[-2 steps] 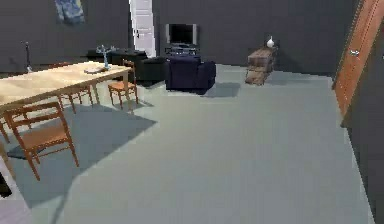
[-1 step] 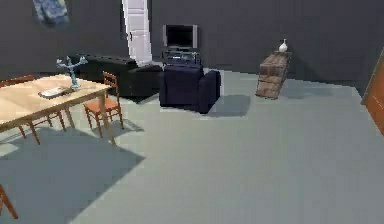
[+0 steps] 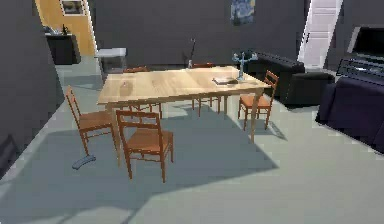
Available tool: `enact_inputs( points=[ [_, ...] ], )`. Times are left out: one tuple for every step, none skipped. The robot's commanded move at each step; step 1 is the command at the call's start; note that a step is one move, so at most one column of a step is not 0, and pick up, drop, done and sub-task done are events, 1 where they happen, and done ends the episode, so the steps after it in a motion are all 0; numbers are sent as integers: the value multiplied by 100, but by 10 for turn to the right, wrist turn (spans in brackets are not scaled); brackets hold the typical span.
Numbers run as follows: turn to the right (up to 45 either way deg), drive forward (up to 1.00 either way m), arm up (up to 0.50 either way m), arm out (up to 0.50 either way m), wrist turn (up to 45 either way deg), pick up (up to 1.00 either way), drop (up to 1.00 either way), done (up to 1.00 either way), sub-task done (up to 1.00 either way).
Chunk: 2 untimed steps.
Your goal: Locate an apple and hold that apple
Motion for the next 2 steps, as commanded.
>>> enact_inputs(
  points=[
    [-150, 0, 0, 0, 0, 0, 0, 0, 0],
    [0, 90, 0, 0, 0, 0, 0, 0, 0]
  ],
)
